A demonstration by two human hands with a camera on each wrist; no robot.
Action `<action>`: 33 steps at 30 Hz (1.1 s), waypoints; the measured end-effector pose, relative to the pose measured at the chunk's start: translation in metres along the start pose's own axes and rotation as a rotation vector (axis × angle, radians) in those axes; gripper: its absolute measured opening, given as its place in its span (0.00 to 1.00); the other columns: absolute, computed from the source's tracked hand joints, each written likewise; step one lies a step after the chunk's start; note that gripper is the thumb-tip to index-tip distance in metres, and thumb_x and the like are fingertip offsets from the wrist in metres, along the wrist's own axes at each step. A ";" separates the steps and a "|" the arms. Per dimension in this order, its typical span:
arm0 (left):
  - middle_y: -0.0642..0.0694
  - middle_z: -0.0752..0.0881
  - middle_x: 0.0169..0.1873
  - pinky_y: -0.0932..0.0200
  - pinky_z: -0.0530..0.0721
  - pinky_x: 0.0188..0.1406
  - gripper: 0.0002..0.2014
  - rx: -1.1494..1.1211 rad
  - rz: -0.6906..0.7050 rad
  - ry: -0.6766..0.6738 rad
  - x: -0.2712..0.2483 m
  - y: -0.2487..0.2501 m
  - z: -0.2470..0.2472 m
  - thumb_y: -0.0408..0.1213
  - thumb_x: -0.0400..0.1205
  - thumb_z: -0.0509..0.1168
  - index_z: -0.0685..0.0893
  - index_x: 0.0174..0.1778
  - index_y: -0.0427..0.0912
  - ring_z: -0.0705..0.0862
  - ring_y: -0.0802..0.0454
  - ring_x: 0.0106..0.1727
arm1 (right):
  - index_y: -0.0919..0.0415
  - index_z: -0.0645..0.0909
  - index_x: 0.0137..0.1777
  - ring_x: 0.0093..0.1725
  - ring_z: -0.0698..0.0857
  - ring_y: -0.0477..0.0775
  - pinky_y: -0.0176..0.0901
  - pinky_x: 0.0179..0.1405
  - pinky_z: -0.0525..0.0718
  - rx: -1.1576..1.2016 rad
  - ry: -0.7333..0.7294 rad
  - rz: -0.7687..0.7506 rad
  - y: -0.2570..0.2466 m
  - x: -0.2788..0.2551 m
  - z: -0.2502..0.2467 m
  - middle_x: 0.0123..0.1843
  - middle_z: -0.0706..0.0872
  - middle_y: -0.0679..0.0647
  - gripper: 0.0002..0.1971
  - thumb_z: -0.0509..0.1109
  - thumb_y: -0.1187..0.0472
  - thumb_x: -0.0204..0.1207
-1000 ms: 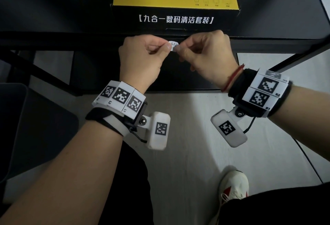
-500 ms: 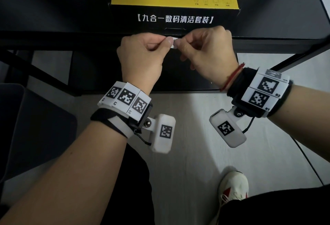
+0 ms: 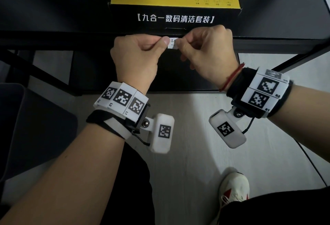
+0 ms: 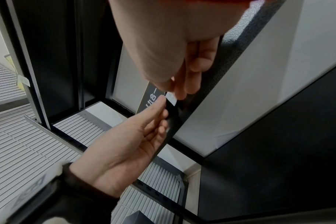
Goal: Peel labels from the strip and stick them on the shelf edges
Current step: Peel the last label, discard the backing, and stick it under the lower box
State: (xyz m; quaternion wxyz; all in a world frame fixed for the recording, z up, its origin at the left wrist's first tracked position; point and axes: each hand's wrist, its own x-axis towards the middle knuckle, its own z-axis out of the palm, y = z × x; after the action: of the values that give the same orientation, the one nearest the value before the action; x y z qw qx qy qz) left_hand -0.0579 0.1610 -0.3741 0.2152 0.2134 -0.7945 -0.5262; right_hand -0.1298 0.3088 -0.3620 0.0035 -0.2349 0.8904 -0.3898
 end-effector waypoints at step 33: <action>0.65 0.89 0.27 0.60 0.92 0.48 0.03 -0.018 0.003 -0.022 -0.001 -0.003 0.008 0.45 0.80 0.77 0.95 0.43 0.53 0.92 0.64 0.34 | 0.57 0.90 0.36 0.24 0.85 0.38 0.22 0.28 0.76 0.002 0.021 -0.001 0.000 0.001 0.001 0.27 0.89 0.46 0.15 0.72 0.50 0.81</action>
State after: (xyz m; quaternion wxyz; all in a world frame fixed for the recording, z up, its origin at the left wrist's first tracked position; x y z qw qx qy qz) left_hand -0.0613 0.1665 -0.3796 0.2090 0.2045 -0.7923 -0.5355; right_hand -0.1299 0.3076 -0.3623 -0.0055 -0.2313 0.8899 -0.3932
